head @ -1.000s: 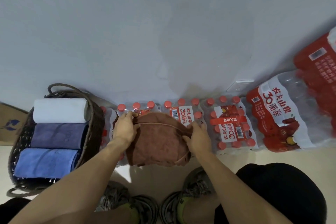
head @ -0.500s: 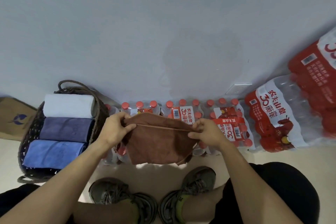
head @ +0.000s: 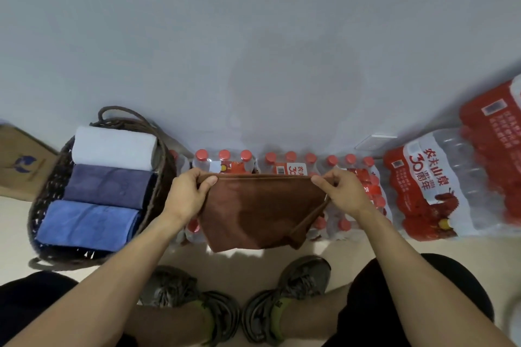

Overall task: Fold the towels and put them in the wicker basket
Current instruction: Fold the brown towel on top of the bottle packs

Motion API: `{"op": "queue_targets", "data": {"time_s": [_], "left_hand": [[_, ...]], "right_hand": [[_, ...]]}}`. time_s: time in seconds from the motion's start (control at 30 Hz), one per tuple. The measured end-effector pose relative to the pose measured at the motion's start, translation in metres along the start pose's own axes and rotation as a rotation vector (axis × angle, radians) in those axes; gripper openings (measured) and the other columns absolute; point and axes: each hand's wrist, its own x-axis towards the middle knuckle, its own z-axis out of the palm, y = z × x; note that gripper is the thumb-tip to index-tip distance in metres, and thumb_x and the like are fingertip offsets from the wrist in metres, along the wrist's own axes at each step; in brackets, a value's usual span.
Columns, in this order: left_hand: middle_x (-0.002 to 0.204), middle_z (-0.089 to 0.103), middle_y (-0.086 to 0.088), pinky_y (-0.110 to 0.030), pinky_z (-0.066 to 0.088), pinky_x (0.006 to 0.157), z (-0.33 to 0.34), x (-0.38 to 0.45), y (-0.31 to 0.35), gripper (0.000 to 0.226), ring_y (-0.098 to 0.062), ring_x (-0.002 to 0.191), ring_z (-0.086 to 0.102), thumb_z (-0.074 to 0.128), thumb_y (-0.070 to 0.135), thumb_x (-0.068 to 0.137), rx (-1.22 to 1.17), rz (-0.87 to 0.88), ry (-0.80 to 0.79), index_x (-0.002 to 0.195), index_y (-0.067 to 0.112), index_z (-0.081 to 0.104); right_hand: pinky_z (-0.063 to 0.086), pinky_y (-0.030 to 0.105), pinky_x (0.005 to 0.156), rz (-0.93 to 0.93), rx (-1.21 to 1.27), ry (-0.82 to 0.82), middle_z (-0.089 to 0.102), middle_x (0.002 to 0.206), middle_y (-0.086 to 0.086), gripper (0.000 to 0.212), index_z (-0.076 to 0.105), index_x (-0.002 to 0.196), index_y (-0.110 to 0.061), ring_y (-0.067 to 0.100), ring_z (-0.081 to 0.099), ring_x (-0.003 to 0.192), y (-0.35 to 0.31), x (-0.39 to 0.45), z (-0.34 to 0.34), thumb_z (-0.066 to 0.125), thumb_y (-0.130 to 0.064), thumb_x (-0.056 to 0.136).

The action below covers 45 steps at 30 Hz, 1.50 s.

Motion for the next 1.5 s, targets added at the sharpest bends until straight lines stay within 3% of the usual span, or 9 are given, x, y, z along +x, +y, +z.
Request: {"op": "queue_targets", "data": {"time_s": [0.1, 0.3, 0.43, 0.53, 0.8, 1.07, 1.2, 1.33, 1.5], "left_hand": [[0.083, 0.068, 0.011, -0.022, 0.046, 0.072, 0.006, 0.007, -0.004, 0.016, -0.006, 0.079, 0.062, 0.067, 0.036, 0.090, 0.000, -0.053, 0.025, 0.091, 0.020, 0.070], [0.073, 0.069, 0.001, -0.031, 0.053, 0.072, 0.021, 0.031, -0.008, 0.016, -0.021, 0.076, 0.068, 0.066, 0.021, 0.093, -0.183, -0.233, 0.063, 0.077, 0.017, 0.067], [0.075, 0.071, -0.014, -0.030, 0.047, 0.068, 0.028, 0.053, -0.010, 0.032, -0.033, 0.080, 0.068, 0.065, 0.031, 0.093, -0.010, -0.271, 0.075, 0.074, 0.005, 0.070], [0.083, 0.072, -0.019, -0.033, 0.049, 0.072, 0.030, 0.071, -0.009, 0.039, -0.035, 0.085, 0.067, 0.061, 0.043, 0.093, 0.179, -0.246, 0.029, 0.083, 0.007, 0.072], [0.077, 0.071, -0.012, -0.033, 0.050, 0.065, 0.031, 0.096, -0.007, 0.052, -0.035, 0.081, 0.067, 0.054, 0.064, 0.088, 0.333, -0.249, 0.113, 0.077, 0.016, 0.069], [0.090, 0.067, -0.005, -0.036, 0.049, 0.078, 0.032, 0.017, 0.010, 0.017, -0.026, 0.085, 0.063, 0.067, 0.027, 0.087, 0.018, -0.261, 0.320, 0.095, 0.017, 0.054], [0.100, 0.063, -0.007, -0.040, 0.050, 0.088, 0.050, -0.062, 0.010, 0.020, -0.026, 0.094, 0.061, 0.069, 0.022, 0.086, -0.102, -0.379, 0.292, 0.100, 0.019, 0.055], [0.105, 0.061, -0.004, -0.039, 0.047, 0.094, 0.063, -0.104, 0.004, 0.035, -0.022, 0.102, 0.056, 0.076, 0.025, 0.081, -0.112, -0.453, 0.236, 0.109, 0.014, 0.057], [0.086, 0.064, 0.012, -0.002, 0.039, 0.069, 0.065, -0.109, -0.001, 0.035, 0.008, 0.084, 0.057, 0.081, 0.023, 0.077, -0.195, -0.410, 0.192, 0.101, 0.024, 0.056]], "right_hand": [[0.044, 0.031, 0.063, 0.035, 0.031, 0.010, 0.061, 0.067, 0.004, 0.037, 0.061, 0.076, -0.008, 0.017, 0.056, 0.065, 0.004, 0.014, 0.007, 0.065, -0.041, 0.091], [0.051, 0.030, 0.085, 0.173, 0.147, -0.046, 0.071, 0.104, 0.012, 0.015, 0.068, 0.105, -0.004, 0.024, 0.066, 0.097, 0.018, 0.050, 0.033, 0.061, -0.014, 0.096], [0.054, 0.040, 0.090, 0.222, 0.077, 0.081, 0.074, 0.101, 0.013, 0.024, 0.073, 0.102, -0.004, 0.029, 0.068, 0.096, 0.031, 0.072, 0.042, 0.068, -0.026, 0.092], [0.049, 0.030, 0.084, 0.243, 0.001, 0.156, 0.074, 0.100, 0.014, 0.031, 0.074, 0.100, -0.005, 0.032, 0.068, 0.096, 0.035, 0.083, 0.049, 0.068, -0.034, 0.091], [0.057, 0.040, 0.072, 0.189, -0.206, 0.246, 0.073, 0.089, 0.012, 0.040, 0.073, 0.098, -0.008, 0.032, 0.068, 0.081, 0.033, 0.097, 0.057, 0.060, -0.046, 0.094], [0.044, 0.029, 0.073, 0.057, -0.150, 0.437, 0.059, 0.106, 0.008, 0.017, 0.061, 0.100, -0.011, 0.023, 0.059, 0.086, 0.009, 0.082, 0.061, 0.064, -0.025, 0.091], [0.044, 0.029, 0.076, -0.298, -0.105, 0.121, 0.056, 0.082, -0.002, 0.005, 0.064, 0.087, -0.013, 0.016, 0.055, 0.077, -0.052, 0.076, 0.106, 0.068, -0.015, 0.083], [0.045, 0.033, 0.092, -0.400, -0.107, -0.115, 0.060, 0.101, 0.009, 0.018, 0.068, 0.102, -0.008, 0.025, 0.058, 0.097, -0.097, 0.079, 0.161, 0.069, -0.014, 0.085], [0.037, 0.034, 0.105, -0.346, -0.366, -0.173, 0.051, 0.121, 0.009, 0.039, 0.063, 0.123, -0.017, 0.027, 0.045, 0.119, -0.114, 0.099, 0.186, 0.069, -0.034, 0.088]]}}
